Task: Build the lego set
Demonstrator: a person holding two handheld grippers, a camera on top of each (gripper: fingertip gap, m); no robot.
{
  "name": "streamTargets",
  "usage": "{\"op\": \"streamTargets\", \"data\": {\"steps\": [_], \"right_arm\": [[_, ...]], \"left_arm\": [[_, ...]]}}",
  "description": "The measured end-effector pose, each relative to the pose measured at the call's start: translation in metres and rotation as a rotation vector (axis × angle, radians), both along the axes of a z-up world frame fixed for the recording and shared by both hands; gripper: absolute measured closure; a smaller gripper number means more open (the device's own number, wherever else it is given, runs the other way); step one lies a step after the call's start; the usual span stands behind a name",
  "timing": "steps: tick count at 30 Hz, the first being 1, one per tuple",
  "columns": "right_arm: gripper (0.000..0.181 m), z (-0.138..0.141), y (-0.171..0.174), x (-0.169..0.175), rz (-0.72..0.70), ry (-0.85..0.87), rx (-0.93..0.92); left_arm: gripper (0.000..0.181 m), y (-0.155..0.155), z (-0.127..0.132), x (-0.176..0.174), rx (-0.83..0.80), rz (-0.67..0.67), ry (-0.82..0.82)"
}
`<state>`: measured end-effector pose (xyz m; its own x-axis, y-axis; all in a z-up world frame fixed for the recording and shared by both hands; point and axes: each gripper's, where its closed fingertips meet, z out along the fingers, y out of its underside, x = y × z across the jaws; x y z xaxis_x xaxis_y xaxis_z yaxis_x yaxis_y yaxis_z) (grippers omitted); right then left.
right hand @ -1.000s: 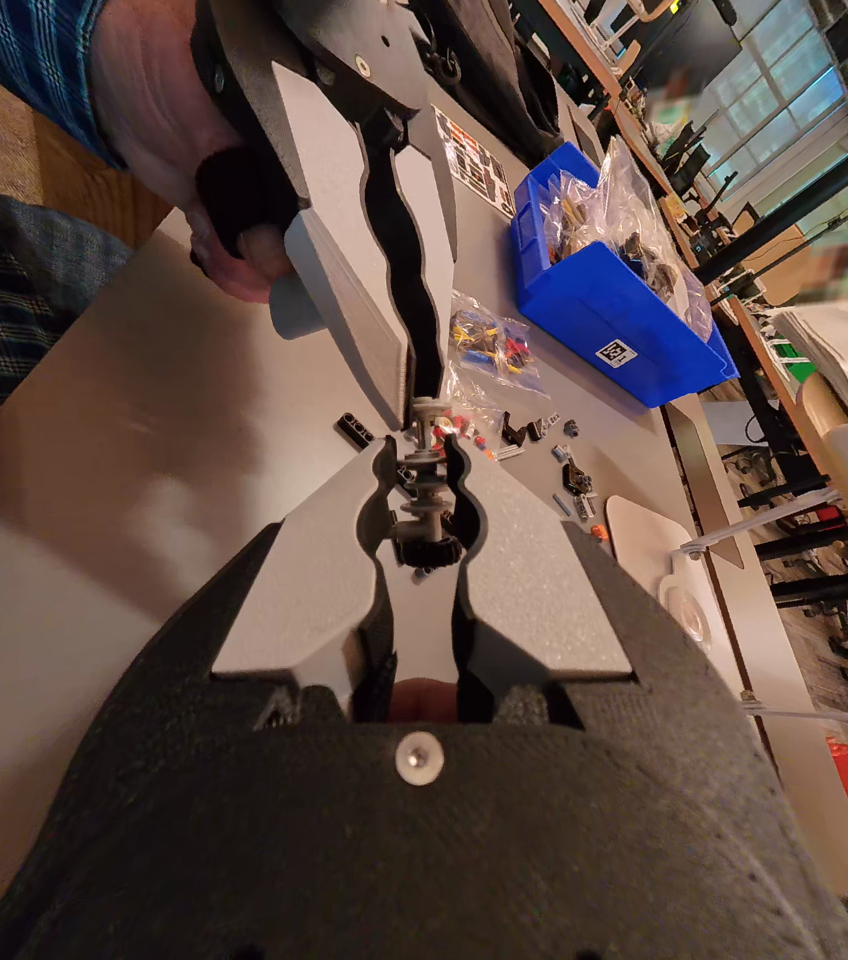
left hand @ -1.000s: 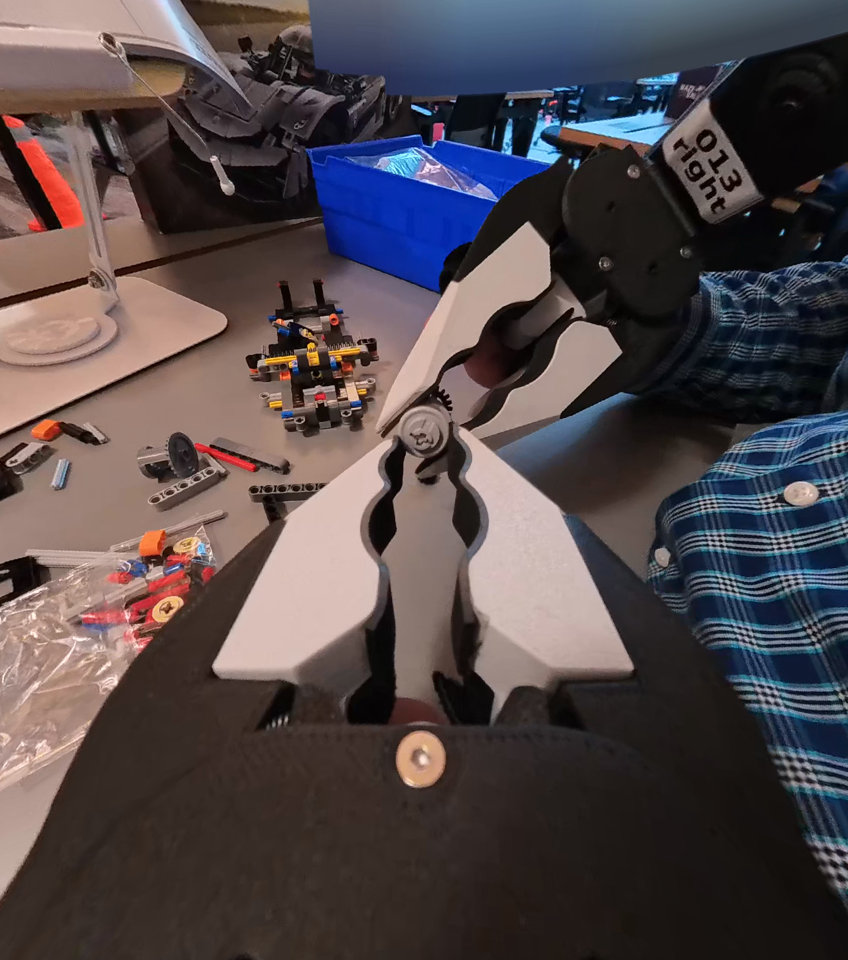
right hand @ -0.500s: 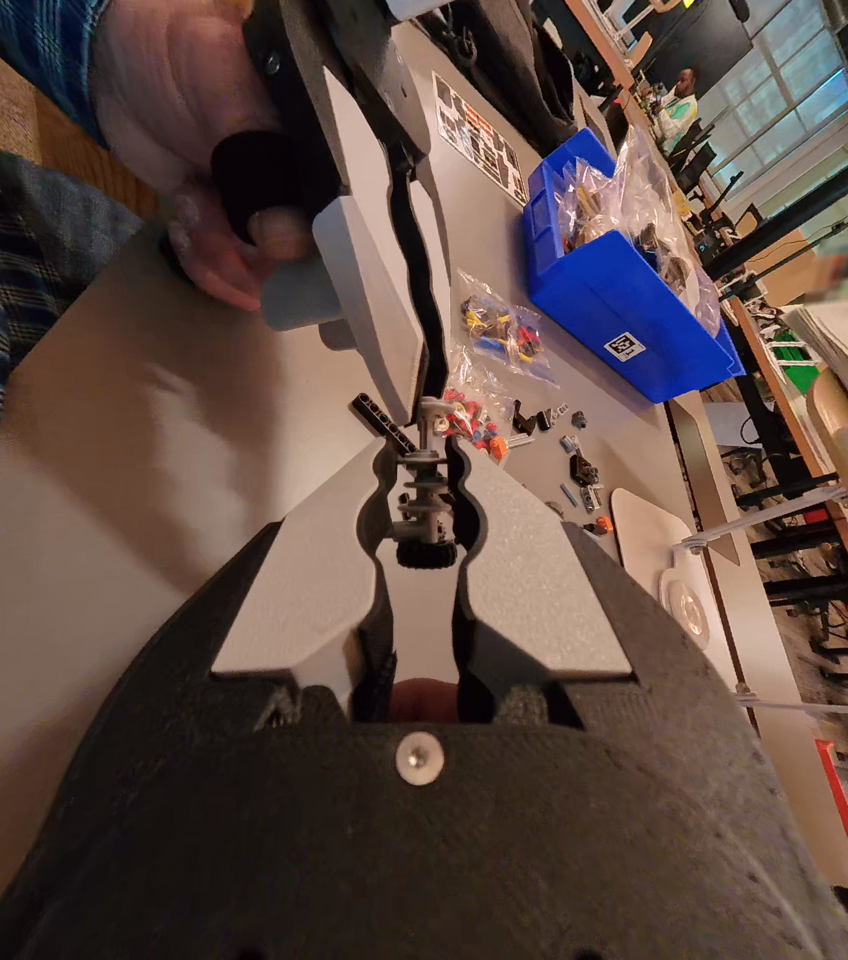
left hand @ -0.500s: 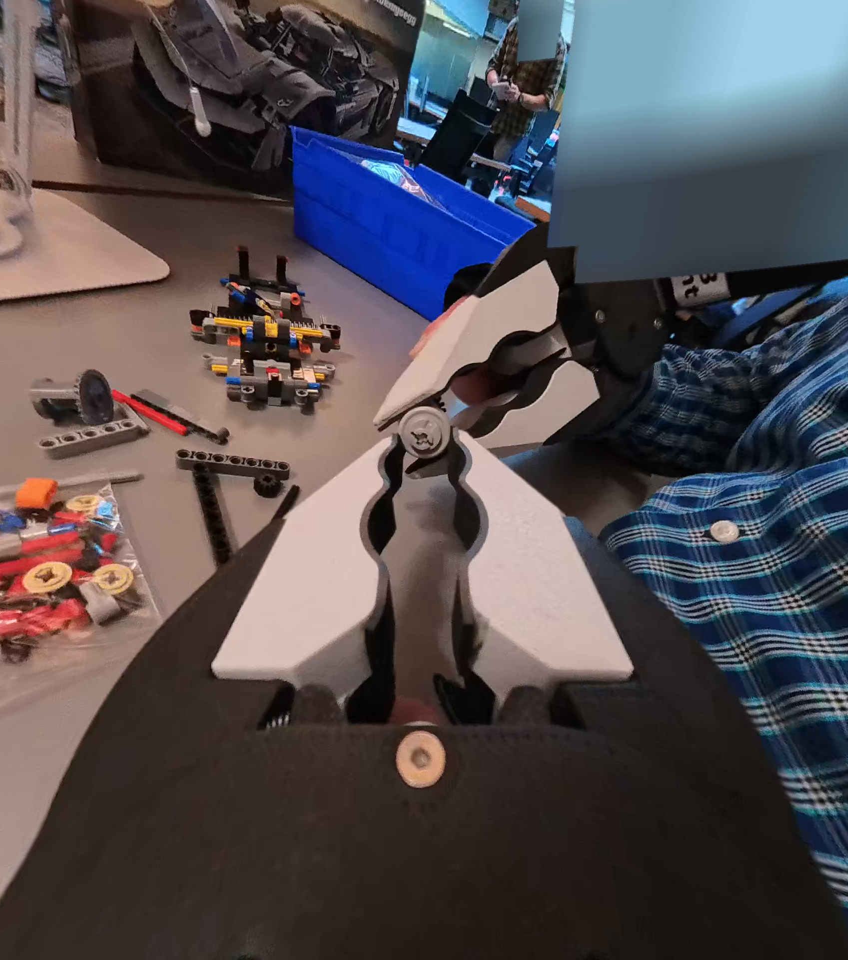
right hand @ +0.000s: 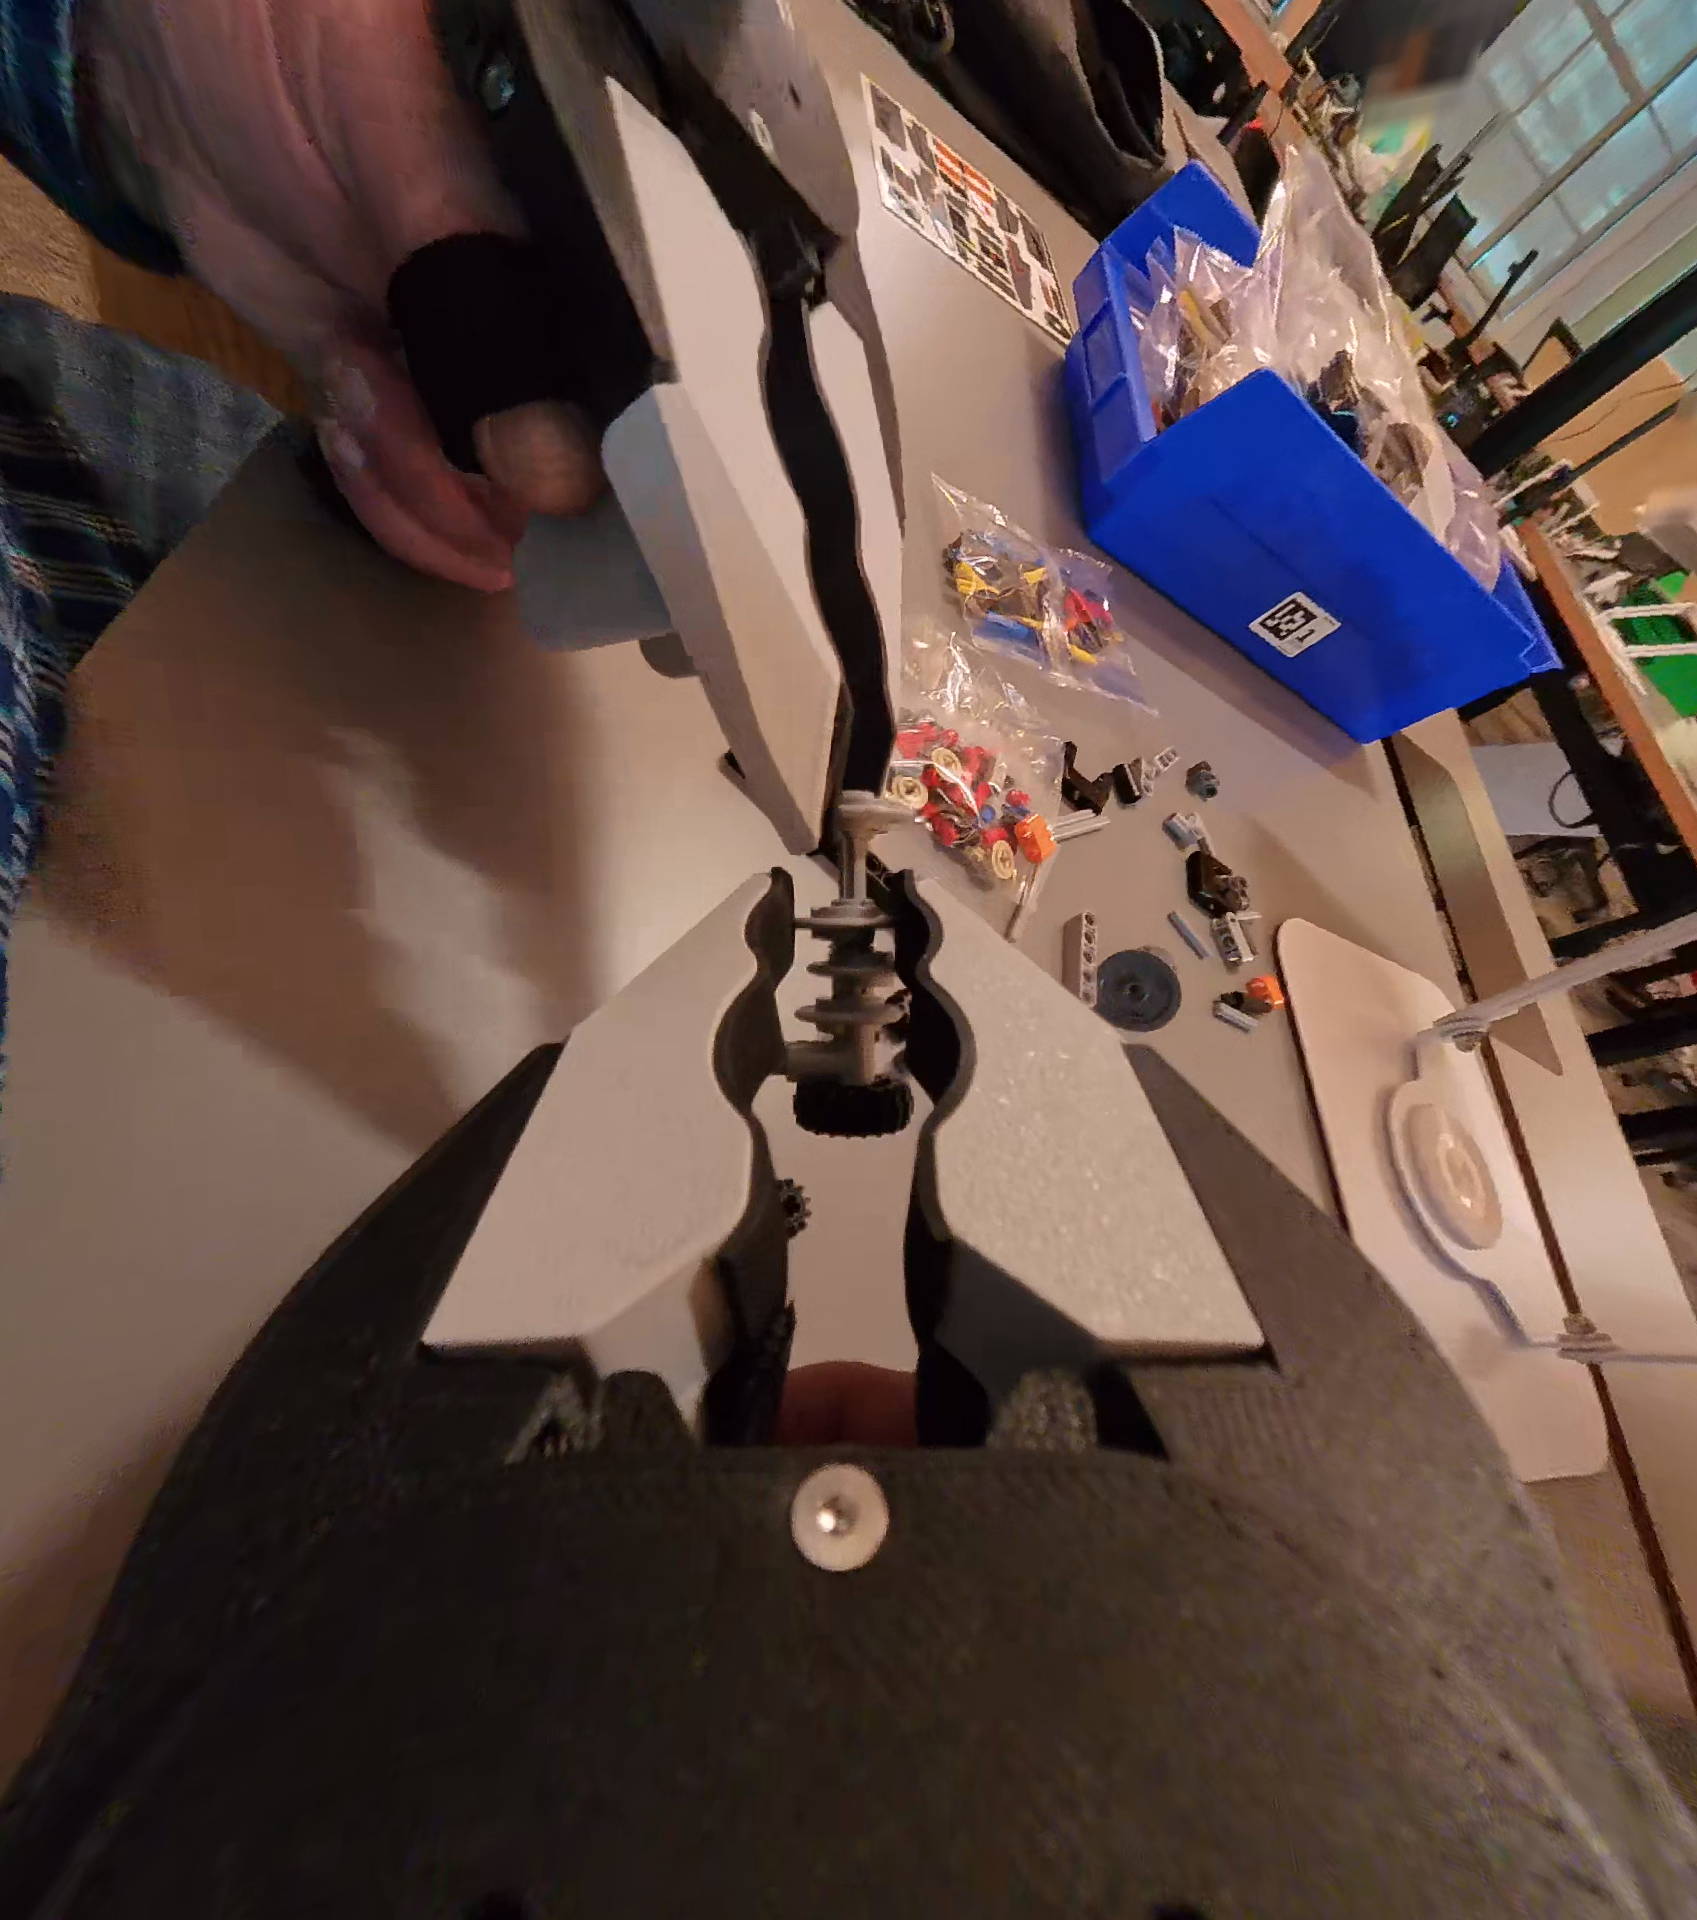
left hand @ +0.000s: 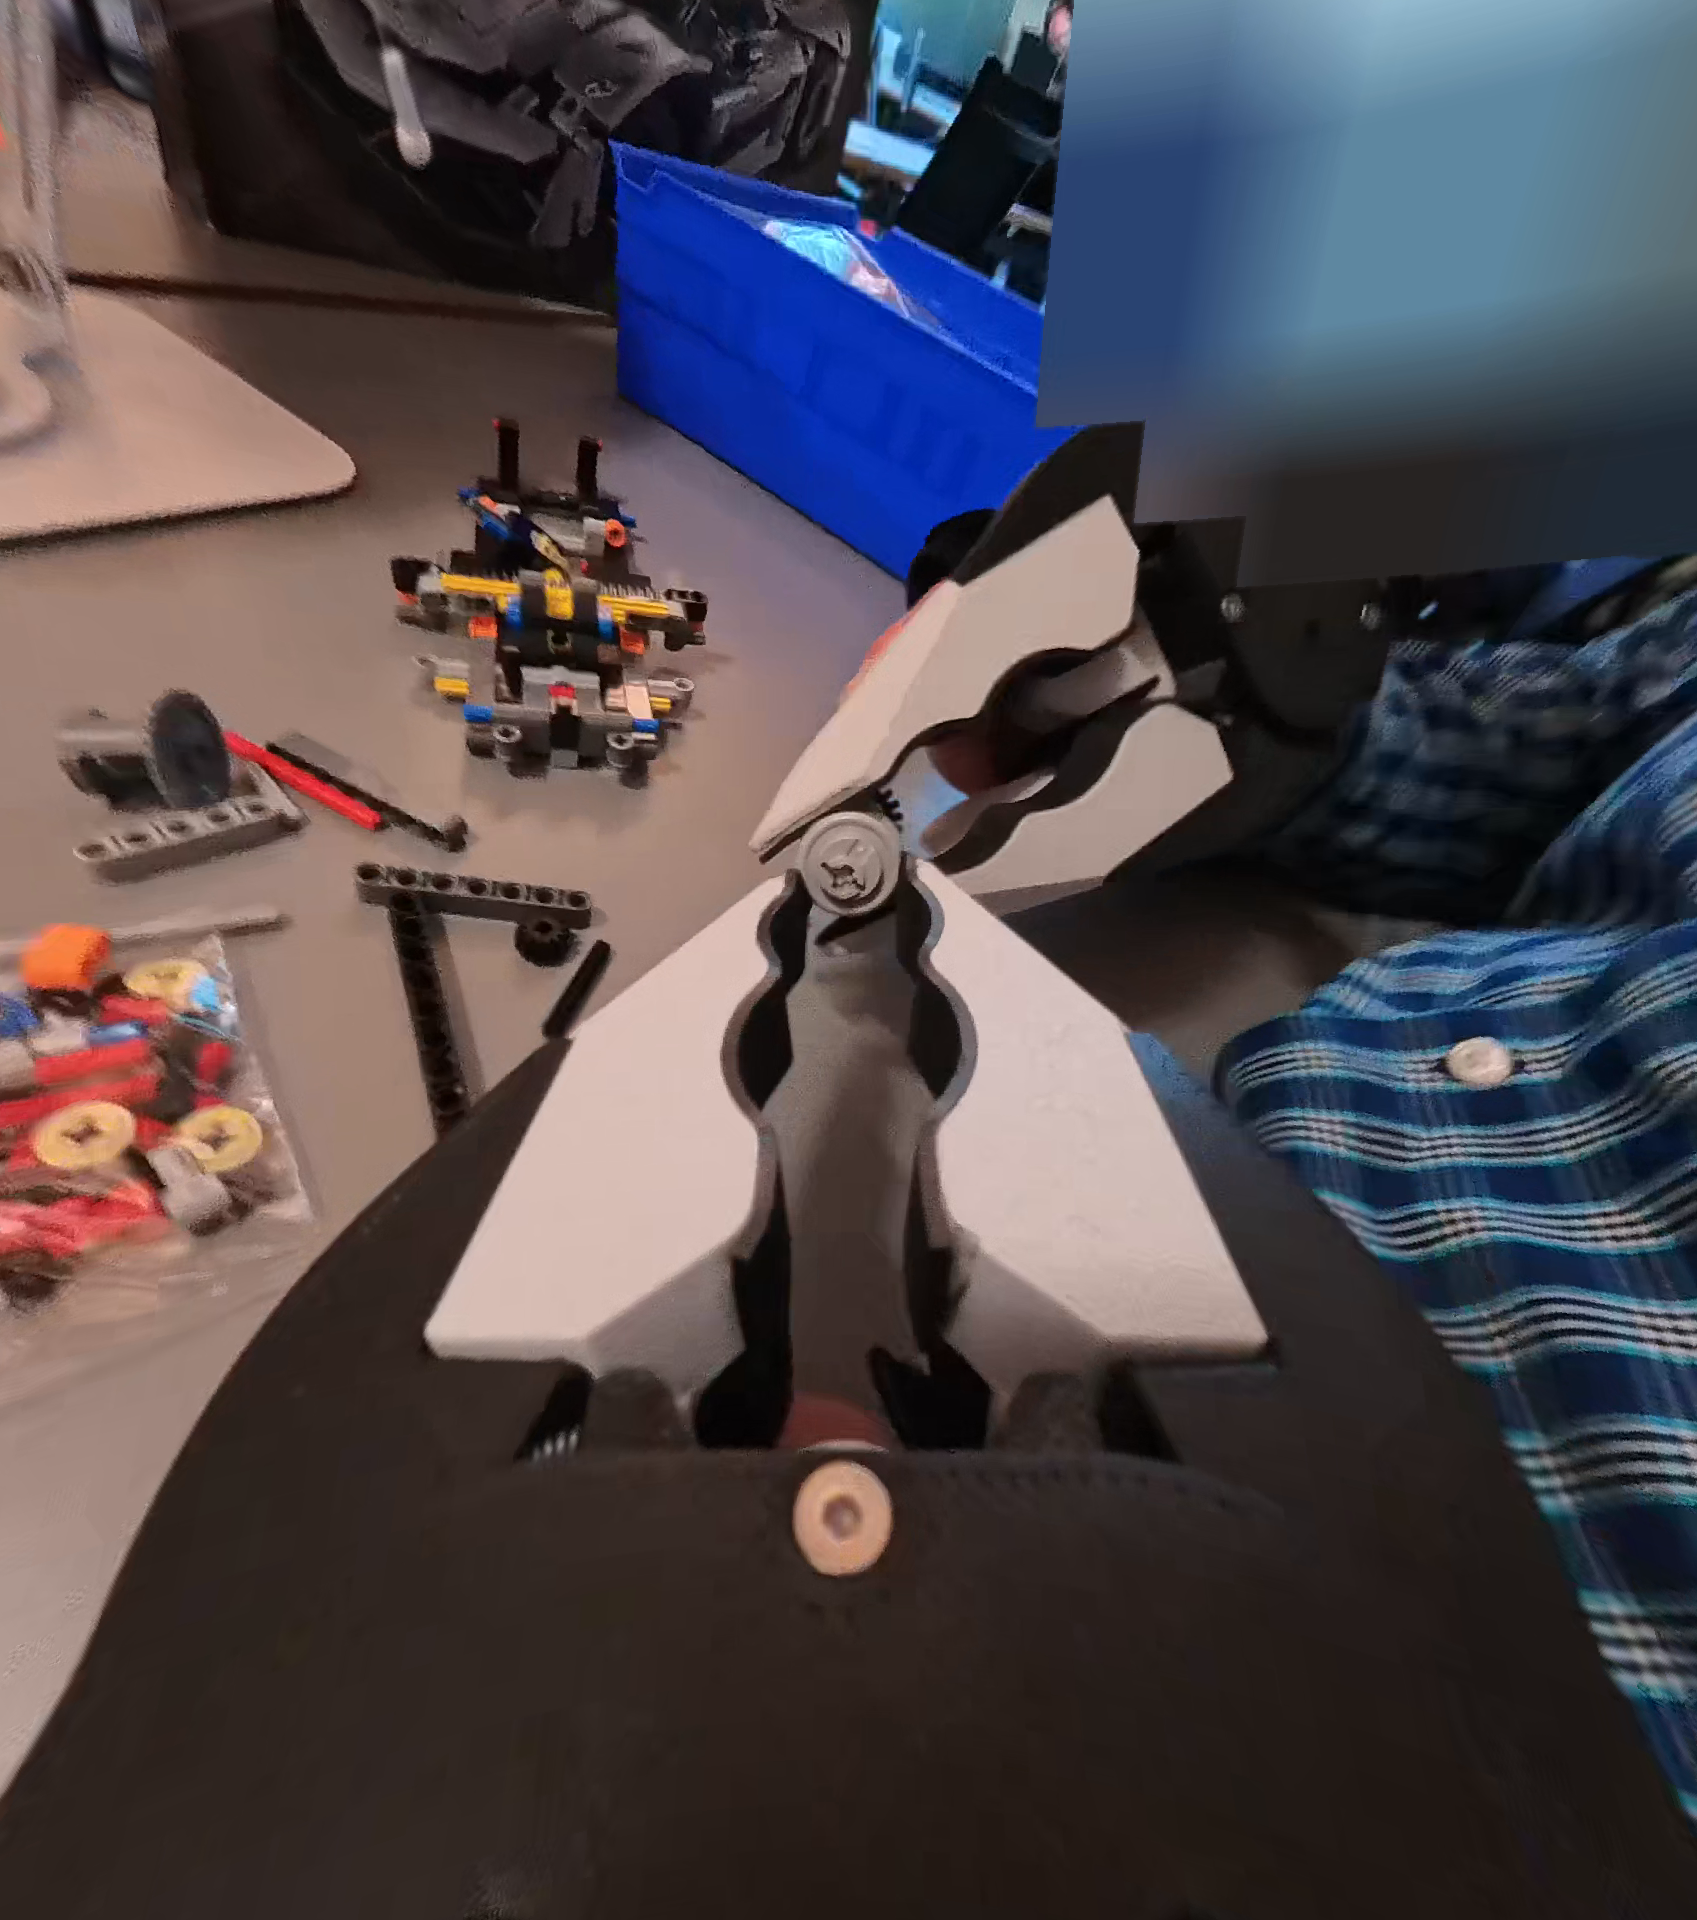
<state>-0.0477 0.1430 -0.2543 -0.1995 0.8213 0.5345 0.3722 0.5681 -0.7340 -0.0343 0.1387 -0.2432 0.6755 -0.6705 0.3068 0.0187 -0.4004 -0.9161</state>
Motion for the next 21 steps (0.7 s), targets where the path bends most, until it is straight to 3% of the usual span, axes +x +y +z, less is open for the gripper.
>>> {"op": "streamTargets", "data": {"steps": [4,11,17,21], "right_arm": [[0.165,0.0000,-0.0018,0.0014,0.013,-0.002,-0.061],[0.166,0.0032,-0.0006,0.0021,0.010,0.026,0.036],[0.166,0.0041,0.0009,0.0022,-0.001,0.041,0.073],[0.166,0.0047,-0.0021,0.0032,0.016,0.043,-0.032]], "left_arm": [[0.168,-0.0008,-0.0001,0.0009,0.116,-0.008,0.153],[0.167,-0.0010,0.0019,0.0017,-0.019,-0.041,-0.048],[0.167,-0.0002,0.0023,0.0018,-0.069,-0.043,-0.113],[0.167,-0.0015,0.0035,0.0026,-0.041,-0.039,-0.095]]}}
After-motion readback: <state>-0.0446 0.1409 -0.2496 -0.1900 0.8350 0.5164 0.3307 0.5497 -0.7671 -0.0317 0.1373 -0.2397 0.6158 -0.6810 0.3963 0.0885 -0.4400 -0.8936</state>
